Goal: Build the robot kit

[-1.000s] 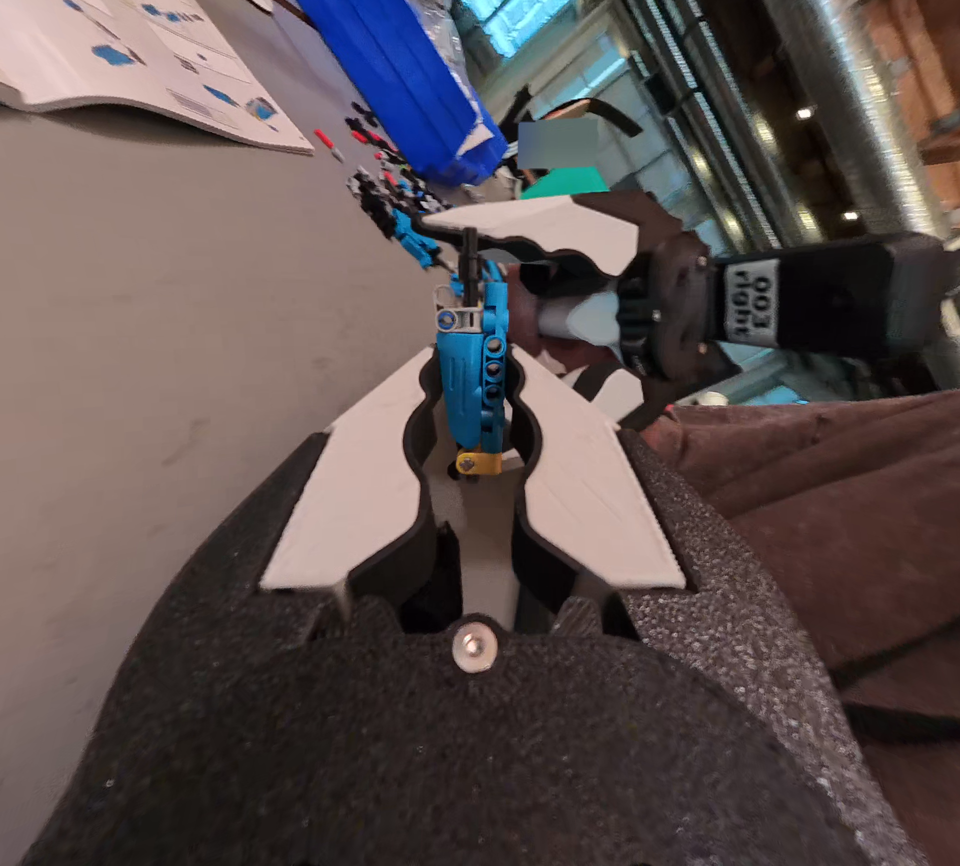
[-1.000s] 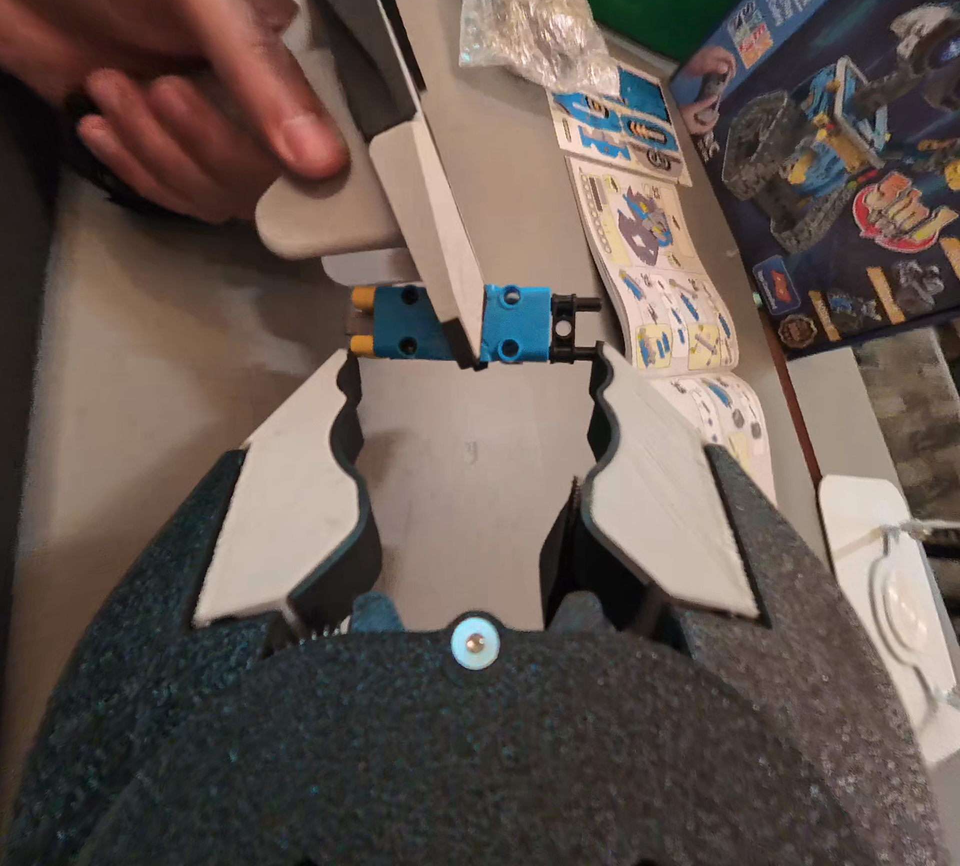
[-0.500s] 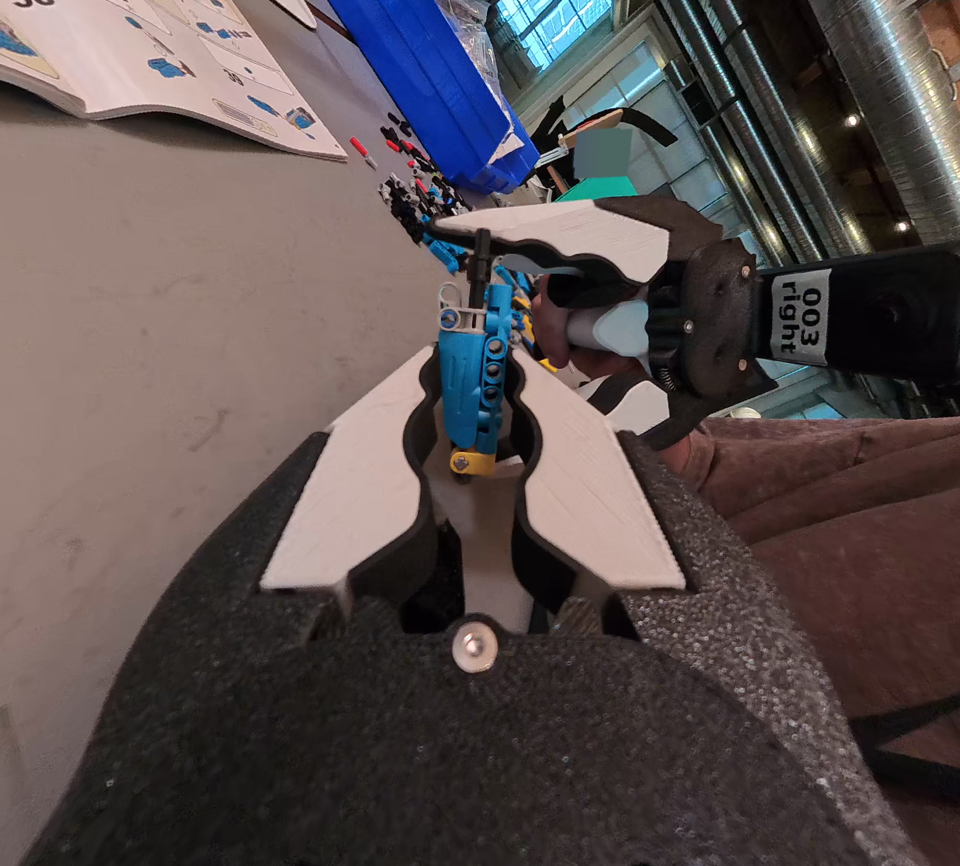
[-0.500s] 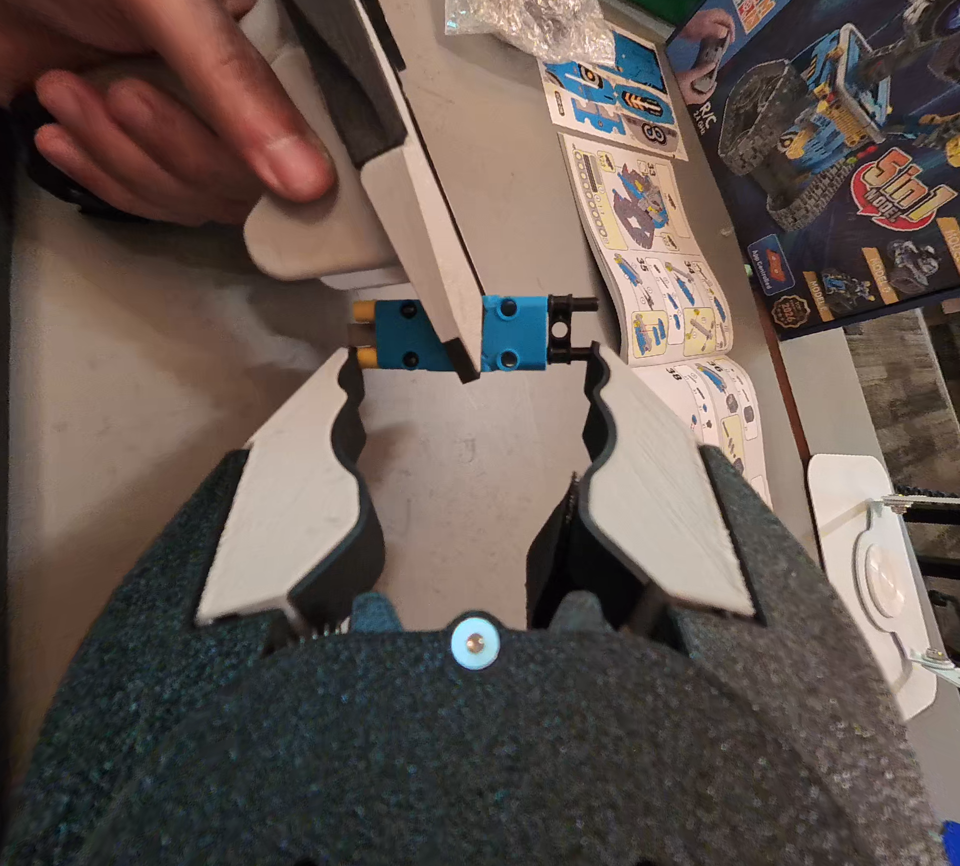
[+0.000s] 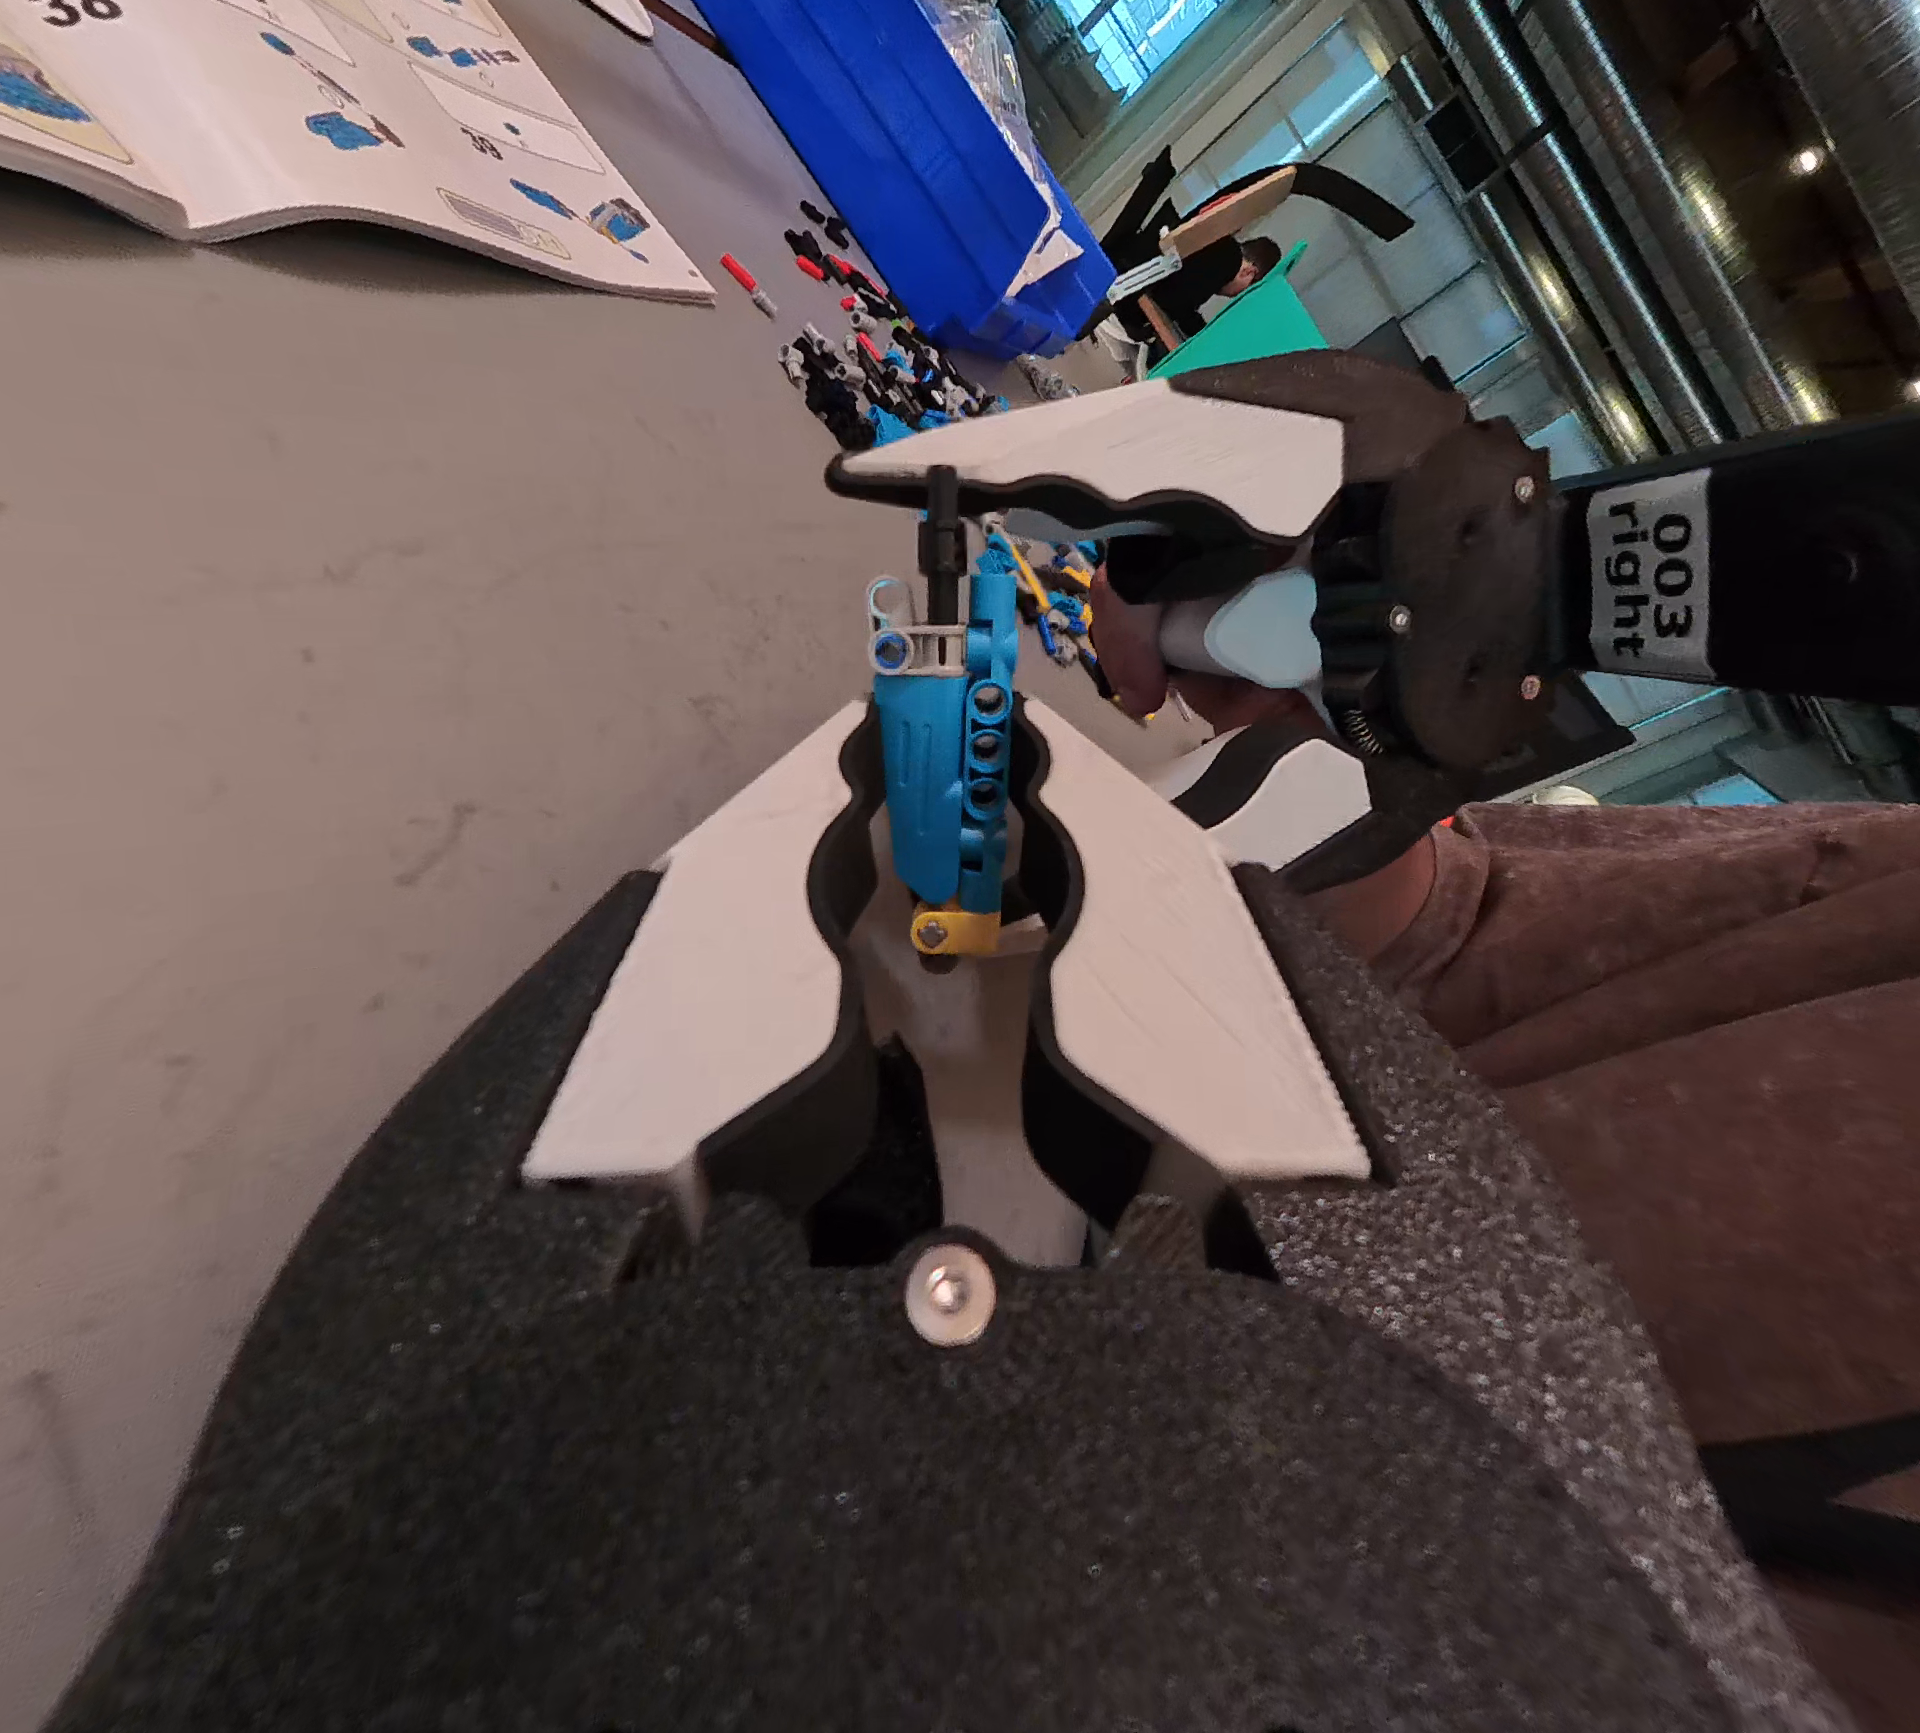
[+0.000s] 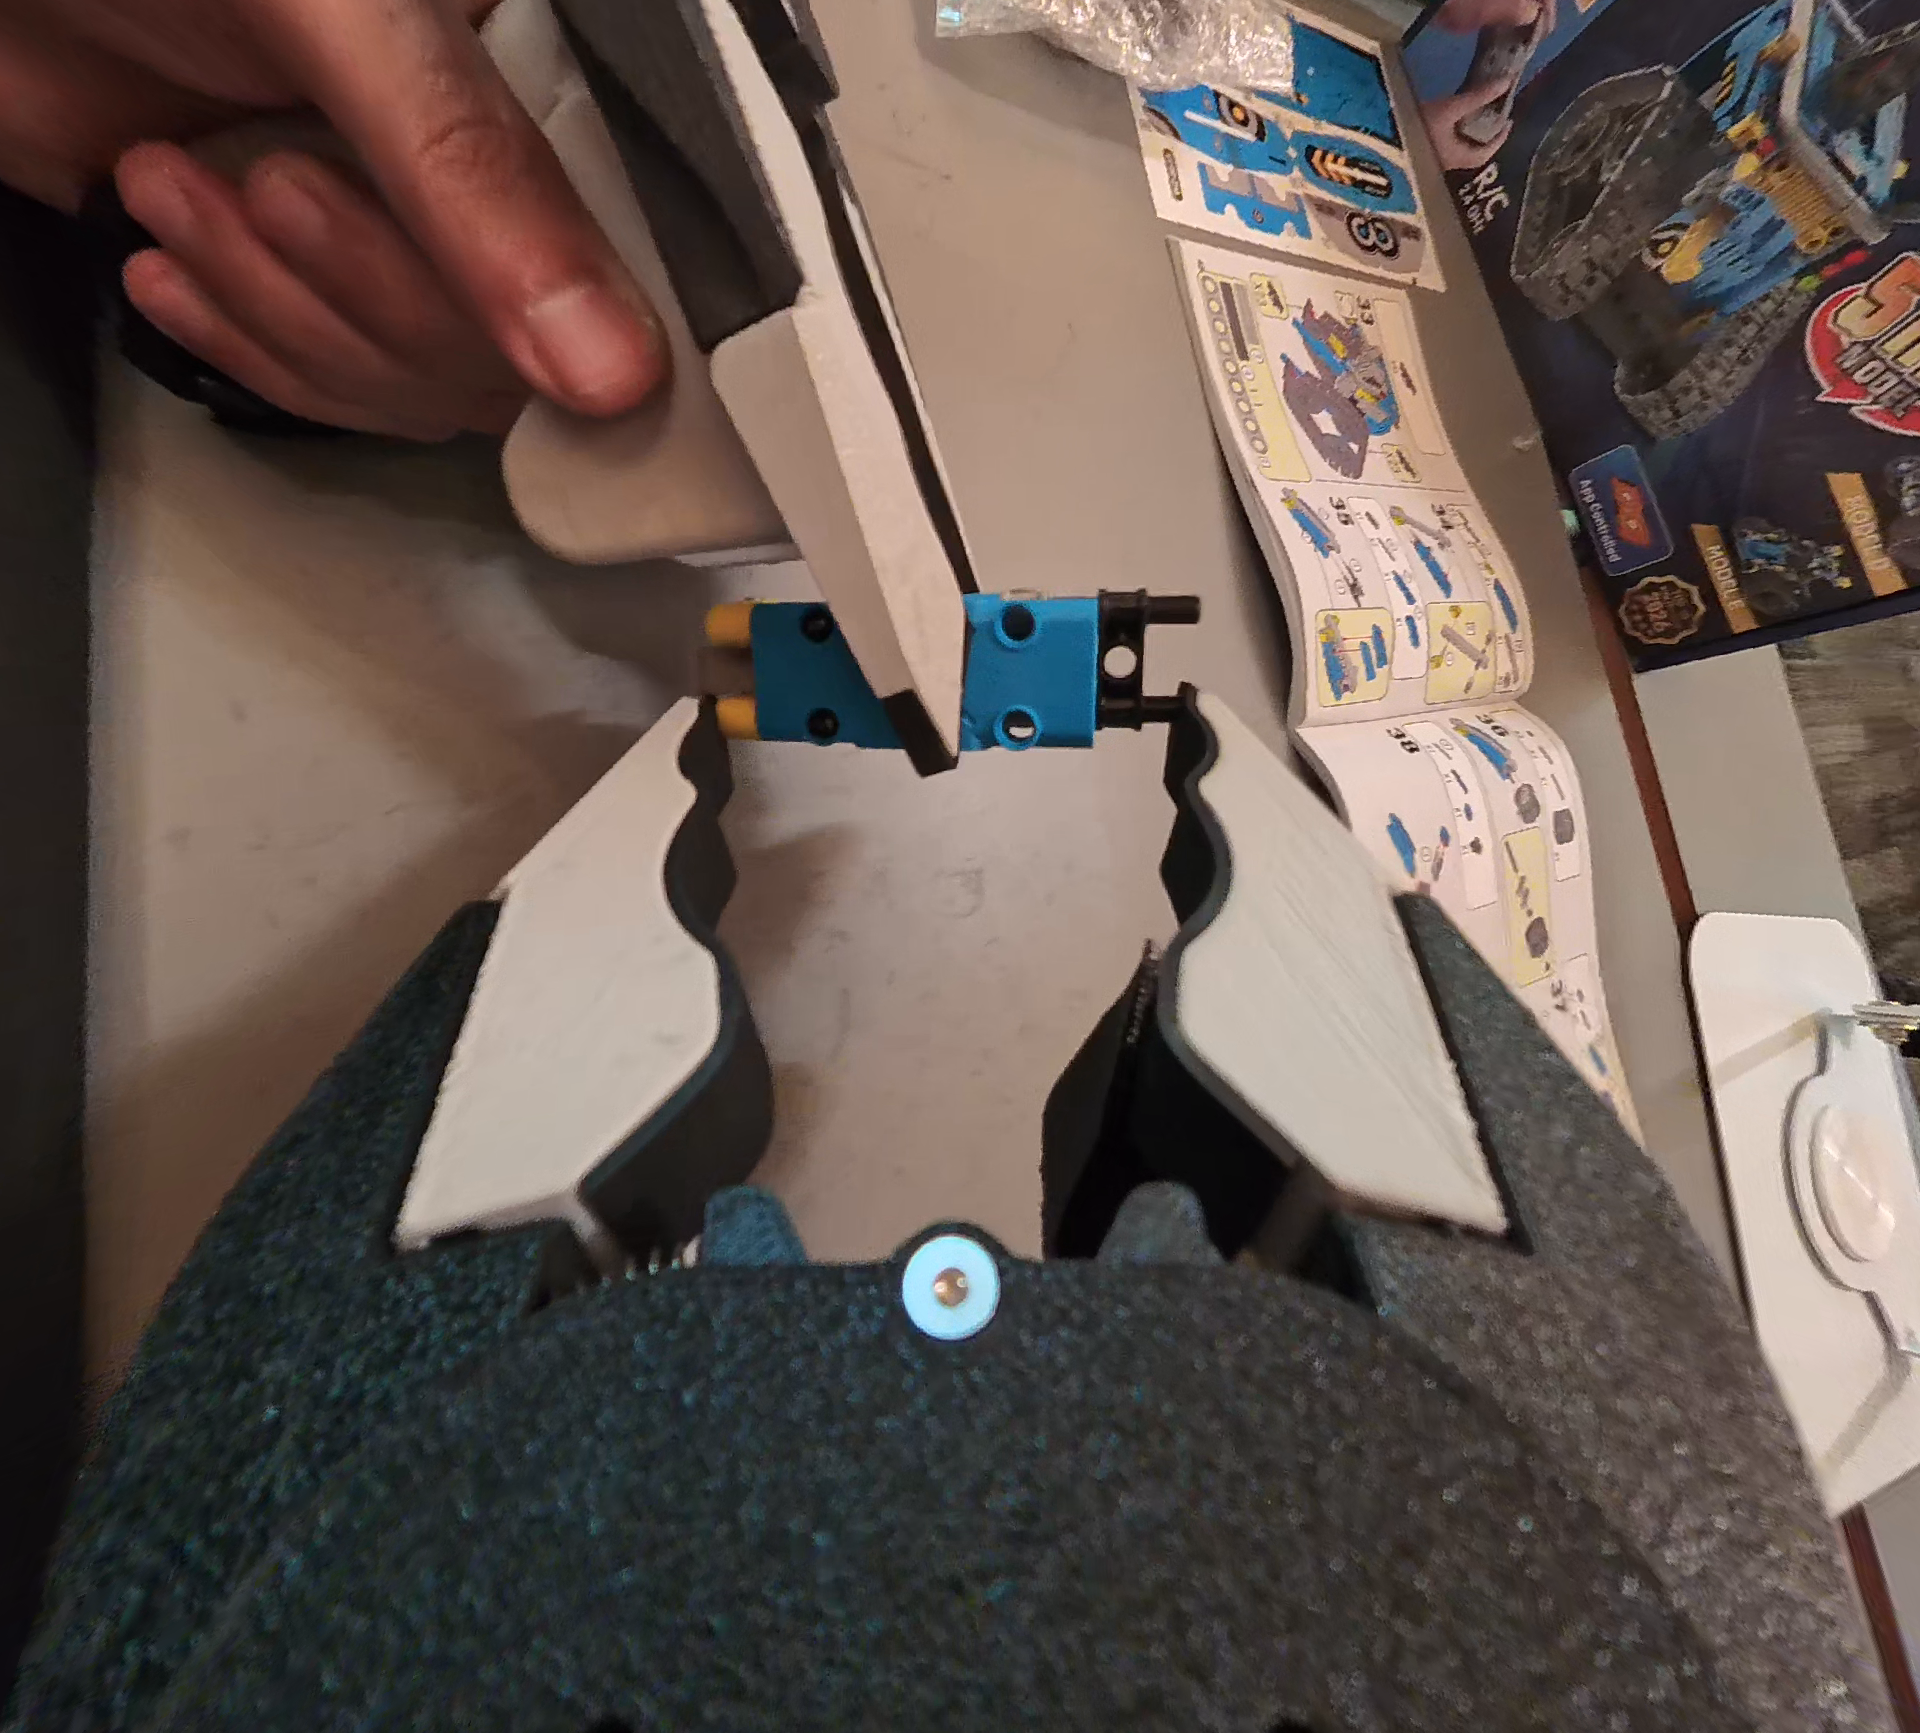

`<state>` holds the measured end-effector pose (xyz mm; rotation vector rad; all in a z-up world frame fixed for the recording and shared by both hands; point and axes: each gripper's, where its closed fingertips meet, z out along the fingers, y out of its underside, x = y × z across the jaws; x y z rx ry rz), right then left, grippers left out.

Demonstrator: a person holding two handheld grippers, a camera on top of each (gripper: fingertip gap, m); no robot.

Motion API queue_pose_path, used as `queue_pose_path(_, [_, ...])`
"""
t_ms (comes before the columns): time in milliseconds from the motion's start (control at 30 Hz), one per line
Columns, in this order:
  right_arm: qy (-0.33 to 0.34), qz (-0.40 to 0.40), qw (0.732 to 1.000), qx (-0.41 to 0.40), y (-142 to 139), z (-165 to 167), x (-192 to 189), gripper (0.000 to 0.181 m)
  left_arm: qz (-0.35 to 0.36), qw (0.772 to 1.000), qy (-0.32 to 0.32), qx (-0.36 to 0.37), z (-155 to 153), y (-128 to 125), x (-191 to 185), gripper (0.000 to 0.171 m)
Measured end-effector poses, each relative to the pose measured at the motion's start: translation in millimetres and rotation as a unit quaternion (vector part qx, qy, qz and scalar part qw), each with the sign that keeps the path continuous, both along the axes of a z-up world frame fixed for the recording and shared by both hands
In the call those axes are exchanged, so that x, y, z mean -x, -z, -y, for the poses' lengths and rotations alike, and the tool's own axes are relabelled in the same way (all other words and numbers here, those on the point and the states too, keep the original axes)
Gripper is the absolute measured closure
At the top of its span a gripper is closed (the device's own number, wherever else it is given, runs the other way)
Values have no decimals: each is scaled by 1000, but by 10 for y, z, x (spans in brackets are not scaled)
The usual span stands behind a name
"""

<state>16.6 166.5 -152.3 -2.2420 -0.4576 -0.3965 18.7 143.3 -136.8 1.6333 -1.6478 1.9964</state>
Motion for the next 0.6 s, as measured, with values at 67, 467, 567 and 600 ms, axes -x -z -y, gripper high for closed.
queue_pose_path(67, [0,-11,1000,3,17,11,13,96,-2,1000,4,-4,13,11,10,152])
queue_pose_path(467, [-3,-36,999,0,73,21,40,98,1,1000,-1,-32,26,50,12,152])
queue_pose_path(567, [5,-34,999,-19,54,-8,1,97,2,999,-13,-29,-2,43,-27,151])
queue_pose_path(600, [2,-21,1000,-18,53,-8,-24,96,2,999,-16,-30,1,41,-45,151])
